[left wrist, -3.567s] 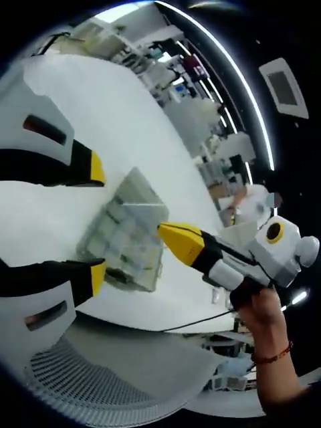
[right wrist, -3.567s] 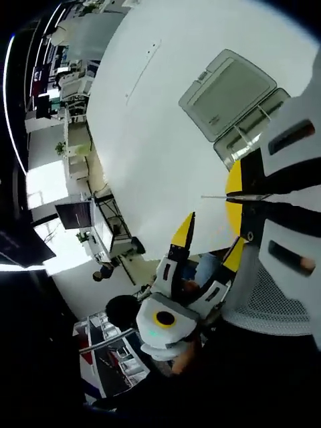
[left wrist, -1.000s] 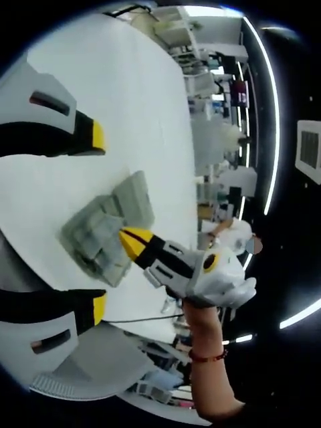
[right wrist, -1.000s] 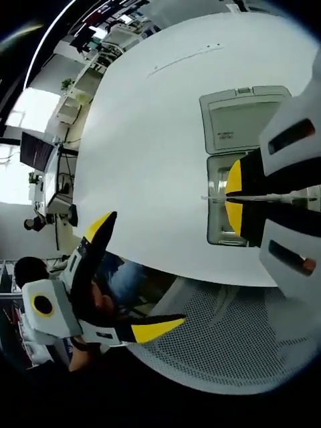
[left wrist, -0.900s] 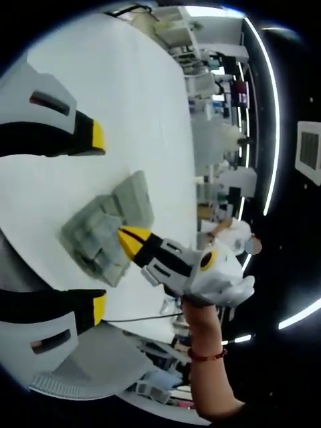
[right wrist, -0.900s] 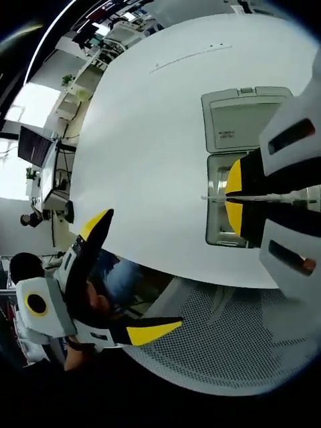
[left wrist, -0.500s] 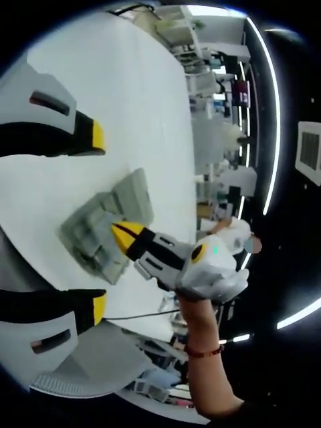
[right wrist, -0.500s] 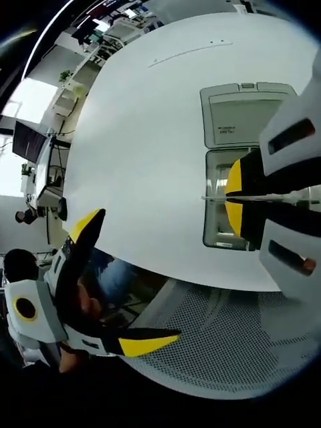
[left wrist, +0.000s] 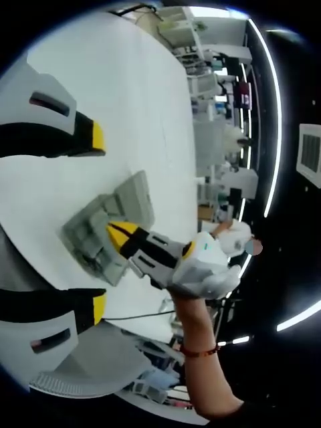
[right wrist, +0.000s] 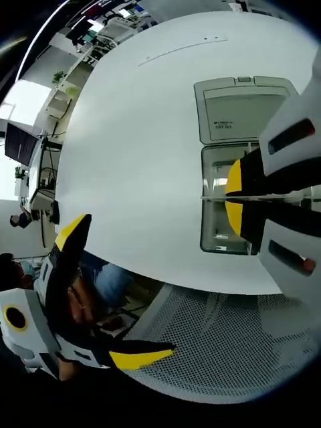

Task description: Insert the divider into the dual guide fixture by aligning both edges with the guide slots and pushing it downward to the bottom, including one-sided entry, uneven engagement, binding, and posture correction.

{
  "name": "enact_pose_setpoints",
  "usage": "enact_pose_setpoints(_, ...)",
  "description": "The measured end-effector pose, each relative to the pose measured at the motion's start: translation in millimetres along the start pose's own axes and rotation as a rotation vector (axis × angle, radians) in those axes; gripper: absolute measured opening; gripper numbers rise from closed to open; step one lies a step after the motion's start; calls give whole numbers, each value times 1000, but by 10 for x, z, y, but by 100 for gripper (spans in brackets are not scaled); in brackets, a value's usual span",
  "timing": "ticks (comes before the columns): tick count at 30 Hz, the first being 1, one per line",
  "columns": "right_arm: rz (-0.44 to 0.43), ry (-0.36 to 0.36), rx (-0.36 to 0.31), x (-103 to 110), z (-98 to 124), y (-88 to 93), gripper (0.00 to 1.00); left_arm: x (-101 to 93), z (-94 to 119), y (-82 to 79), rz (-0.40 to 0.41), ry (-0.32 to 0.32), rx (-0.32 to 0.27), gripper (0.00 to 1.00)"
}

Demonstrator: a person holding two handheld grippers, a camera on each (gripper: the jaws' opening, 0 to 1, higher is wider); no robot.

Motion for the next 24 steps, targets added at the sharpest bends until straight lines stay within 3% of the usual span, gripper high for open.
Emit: enact_pose_setpoints(24, -5, -24, 65, -4, -105, 31, 0, -70, -5, -18, -7, 10, 9, 79)
Point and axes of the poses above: the point that each gripper's makers call its tool centre point, and the gripper's own axes: z roughly backward along the fingers, x roughly to its left, y roughly out of its underside, the point moved 5 cm from there along z, roughly backward along the fingers, and after that the axes turned 5 degrees about y, right-handed, at the moved point
